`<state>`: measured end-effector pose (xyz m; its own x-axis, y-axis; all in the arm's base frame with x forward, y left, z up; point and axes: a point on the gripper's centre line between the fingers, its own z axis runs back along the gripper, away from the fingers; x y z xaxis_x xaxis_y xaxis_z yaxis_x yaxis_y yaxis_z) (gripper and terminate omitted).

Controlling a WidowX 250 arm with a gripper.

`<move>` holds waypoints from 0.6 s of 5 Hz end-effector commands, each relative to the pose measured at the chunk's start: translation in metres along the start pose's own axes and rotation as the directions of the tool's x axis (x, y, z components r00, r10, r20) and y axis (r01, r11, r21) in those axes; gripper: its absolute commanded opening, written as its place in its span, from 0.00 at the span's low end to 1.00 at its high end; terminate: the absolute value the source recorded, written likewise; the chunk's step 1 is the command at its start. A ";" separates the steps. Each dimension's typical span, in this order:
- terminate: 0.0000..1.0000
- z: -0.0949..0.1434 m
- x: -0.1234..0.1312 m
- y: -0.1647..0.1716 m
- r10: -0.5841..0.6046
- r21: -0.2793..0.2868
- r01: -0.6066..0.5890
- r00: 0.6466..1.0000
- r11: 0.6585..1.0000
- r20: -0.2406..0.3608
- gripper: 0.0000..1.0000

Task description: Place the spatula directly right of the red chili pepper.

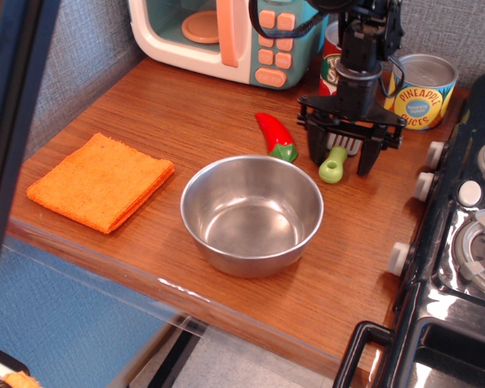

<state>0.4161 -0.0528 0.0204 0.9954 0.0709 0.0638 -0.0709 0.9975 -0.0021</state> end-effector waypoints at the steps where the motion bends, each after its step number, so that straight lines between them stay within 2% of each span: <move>1: 0.00 0.115 0.010 0.024 0.051 -0.060 -0.040 0.981 0.997 0.187 1.00; 2: 0.00 0.116 -0.006 0.065 0.068 -0.050 -0.060 0.986 0.997 0.154 1.00; 3: 0.00 0.089 -0.018 0.111 0.026 -0.036 -0.023 0.997 0.999 0.074 1.00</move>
<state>0.3844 0.0575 0.0914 0.9913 0.0953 0.0912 -0.0917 0.9949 -0.0427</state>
